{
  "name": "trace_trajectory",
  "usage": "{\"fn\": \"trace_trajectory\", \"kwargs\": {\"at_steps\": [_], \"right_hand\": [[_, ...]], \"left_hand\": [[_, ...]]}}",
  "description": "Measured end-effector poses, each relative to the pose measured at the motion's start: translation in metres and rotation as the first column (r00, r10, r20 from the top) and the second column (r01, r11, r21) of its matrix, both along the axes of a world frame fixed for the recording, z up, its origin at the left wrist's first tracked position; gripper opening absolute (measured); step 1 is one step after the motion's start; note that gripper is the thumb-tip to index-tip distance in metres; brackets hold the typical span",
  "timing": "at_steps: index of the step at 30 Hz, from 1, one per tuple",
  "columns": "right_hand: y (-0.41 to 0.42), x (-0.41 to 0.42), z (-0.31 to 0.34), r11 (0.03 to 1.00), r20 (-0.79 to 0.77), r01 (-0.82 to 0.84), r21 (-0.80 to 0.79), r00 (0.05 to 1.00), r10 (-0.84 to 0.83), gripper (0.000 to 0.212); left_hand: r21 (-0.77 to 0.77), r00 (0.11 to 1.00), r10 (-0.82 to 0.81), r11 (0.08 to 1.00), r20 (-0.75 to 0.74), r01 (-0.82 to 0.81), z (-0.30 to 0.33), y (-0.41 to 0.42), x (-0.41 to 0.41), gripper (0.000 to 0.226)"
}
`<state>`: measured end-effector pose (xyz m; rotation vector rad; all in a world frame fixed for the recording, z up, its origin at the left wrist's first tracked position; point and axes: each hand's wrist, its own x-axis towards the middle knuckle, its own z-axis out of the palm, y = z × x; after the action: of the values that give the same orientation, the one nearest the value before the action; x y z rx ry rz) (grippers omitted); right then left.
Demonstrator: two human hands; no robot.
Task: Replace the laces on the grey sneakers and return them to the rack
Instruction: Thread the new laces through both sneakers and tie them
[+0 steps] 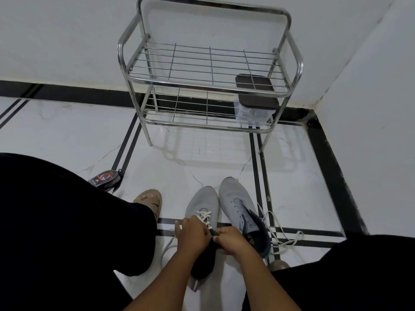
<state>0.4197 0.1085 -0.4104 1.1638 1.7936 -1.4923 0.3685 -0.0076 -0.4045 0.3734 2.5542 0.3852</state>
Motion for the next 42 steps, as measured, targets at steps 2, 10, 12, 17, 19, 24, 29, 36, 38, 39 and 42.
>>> {"fn": "trace_trajectory", "kwargs": {"at_steps": [2,10,12,17,19,24,29,36,38,39,42], "right_hand": [[0.001,0.002,0.003,0.963,0.06,0.22,-0.152,0.975,-0.213,0.02],[-0.003,0.0,0.002,0.924,0.032,0.366,-0.11,0.931,-0.364,0.023],[0.001,-0.005,0.005,0.931,0.03,0.361,-0.053,0.933,-0.359,0.023],[0.036,-0.011,0.03,0.776,-0.109,0.631,-0.016,0.77,-0.628,0.02],[0.063,-0.013,0.048,0.552,-0.254,0.832,0.045,0.544,-0.8,0.006],[0.075,-0.021,0.081,0.192,-0.708,0.947,0.256,0.319,-0.63,0.015],[0.02,-0.017,0.042,0.865,-0.155,-0.045,0.499,0.978,0.14,0.025],[0.001,-0.003,0.014,0.865,0.094,-0.209,0.456,0.978,0.187,0.027],[0.004,-0.004,0.015,0.861,0.095,-0.199,0.469,0.98,0.175,0.026],[0.006,-0.005,0.015,0.87,0.077,-0.192,0.454,0.981,0.177,0.024],[0.008,-0.006,0.011,0.915,0.008,-0.16,0.371,0.986,0.168,0.016]], "left_hand": [[-0.012,0.999,-0.028,1.0,-0.024,0.028,0.0,0.001,0.001,0.026],[-0.038,0.982,0.106,0.993,-0.157,-0.113,0.004,-0.013,0.009,0.036],[-0.078,0.954,0.241,0.963,-0.178,-0.258,0.008,-0.021,0.011,0.042],[-0.1,0.917,0.351,0.922,-0.189,-0.374,0.006,-0.029,0.014,0.04],[-0.107,0.906,0.394,0.905,-0.152,-0.412,0.005,-0.031,0.014,0.051],[-0.031,0.878,0.477,0.879,0.045,-0.476,0.001,-0.033,0.013,0.056],[0.097,0.914,0.391,0.911,0.111,-0.401,0.004,-0.029,0.011,0.029],[0.053,0.977,0.215,0.975,0.01,-0.215,0.004,-0.032,0.007,0.017],[0.106,0.98,0.186,0.975,0.072,-0.193,0.0,-0.03,0.006,0.019],[0.136,0.979,0.174,0.973,0.108,-0.188,-0.002,-0.028,0.006,0.023],[0.206,0.962,0.2,0.949,0.188,-0.238,-0.004,-0.028,0.005,0.023]]}}
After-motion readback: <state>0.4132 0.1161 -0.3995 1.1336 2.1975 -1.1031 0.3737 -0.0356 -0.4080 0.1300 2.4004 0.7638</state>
